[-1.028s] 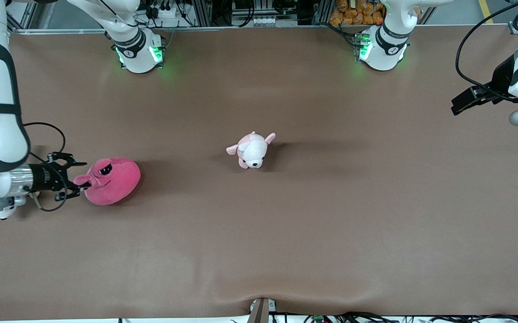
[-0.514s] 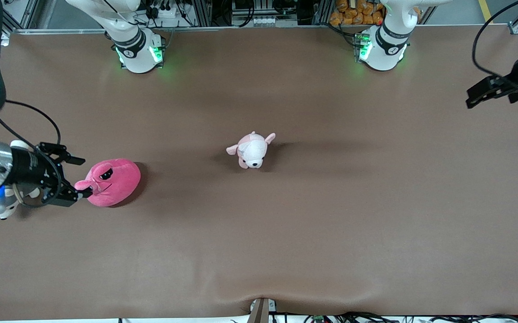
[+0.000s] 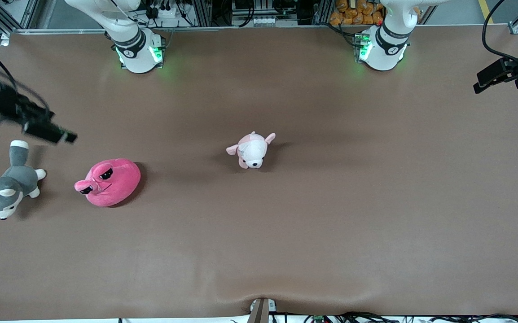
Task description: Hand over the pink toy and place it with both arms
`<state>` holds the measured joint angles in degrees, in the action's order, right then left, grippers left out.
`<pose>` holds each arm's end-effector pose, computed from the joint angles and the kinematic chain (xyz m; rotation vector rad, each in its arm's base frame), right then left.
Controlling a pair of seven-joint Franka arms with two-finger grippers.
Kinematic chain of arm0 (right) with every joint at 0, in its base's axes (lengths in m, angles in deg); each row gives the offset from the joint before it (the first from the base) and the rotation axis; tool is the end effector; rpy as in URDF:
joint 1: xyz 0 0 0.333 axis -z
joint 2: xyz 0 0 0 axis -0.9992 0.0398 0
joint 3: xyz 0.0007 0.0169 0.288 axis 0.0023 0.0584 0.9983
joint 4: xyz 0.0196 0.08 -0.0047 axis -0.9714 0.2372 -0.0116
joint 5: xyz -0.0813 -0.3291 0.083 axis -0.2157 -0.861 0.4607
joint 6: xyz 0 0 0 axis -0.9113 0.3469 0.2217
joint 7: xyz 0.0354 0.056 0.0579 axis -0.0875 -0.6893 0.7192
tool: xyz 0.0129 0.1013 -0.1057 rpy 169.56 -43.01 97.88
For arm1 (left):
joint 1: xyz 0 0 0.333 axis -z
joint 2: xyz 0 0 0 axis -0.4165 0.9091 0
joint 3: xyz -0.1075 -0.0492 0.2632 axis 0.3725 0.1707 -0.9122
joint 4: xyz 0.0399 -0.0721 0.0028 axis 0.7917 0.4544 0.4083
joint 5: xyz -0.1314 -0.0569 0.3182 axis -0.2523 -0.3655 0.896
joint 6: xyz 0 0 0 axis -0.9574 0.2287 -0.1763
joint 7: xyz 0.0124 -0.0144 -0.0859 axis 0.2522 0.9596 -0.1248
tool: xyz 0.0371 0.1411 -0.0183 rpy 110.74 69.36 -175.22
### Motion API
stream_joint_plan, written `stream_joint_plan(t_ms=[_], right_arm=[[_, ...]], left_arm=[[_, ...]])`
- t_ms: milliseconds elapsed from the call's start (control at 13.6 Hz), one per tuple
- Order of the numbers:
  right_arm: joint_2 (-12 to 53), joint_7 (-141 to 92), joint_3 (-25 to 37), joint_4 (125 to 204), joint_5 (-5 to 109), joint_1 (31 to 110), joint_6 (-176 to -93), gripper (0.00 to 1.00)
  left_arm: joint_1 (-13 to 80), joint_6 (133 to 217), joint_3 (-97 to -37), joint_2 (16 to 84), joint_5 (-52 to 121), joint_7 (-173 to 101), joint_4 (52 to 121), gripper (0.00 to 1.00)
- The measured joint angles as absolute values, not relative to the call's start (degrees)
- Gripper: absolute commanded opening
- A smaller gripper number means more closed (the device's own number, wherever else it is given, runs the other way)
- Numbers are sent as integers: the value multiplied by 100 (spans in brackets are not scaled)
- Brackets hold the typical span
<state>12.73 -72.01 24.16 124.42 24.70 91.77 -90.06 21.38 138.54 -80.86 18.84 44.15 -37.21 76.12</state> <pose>0.5327 0.0872 0.6109 -2.8519 0.7983 0.2199 0.4620 -0.0087 0.5932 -3.1107 -0.1786 0.0975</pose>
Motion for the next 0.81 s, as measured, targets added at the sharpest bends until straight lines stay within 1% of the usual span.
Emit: stream_joint_plan(t_ms=[220, 367, 514, 661, 807], right_arm=[[979, -5485, 2430, 12441, 1725, 8889, -8512, 100], [948, -3997, 2430, 12446, 1191, 8744, -8421, 100], [933, -2811, 2376, 12486, 1052, 8828, -8378, 100], [847, -2439, 2361, 12686, 1051, 8973, -8393, 100], [624, -2415, 2354, 13070, 1166, 9084, -8568, 100]], left_arm=[[2143, 13841, -8073, 1873, 4335, -3748, 7614, 100], [2160, 13841, -8056, 1873, 4330, -3834, 7621, 100], [2171, 13841, -7981, 1873, 4321, -4103, 7624, 100], [2181, 13841, -7885, 1873, 4320, -4305, 7624, 100], [2184, 13841, -7860, 1873, 4320, -4318, 7627, 100]])
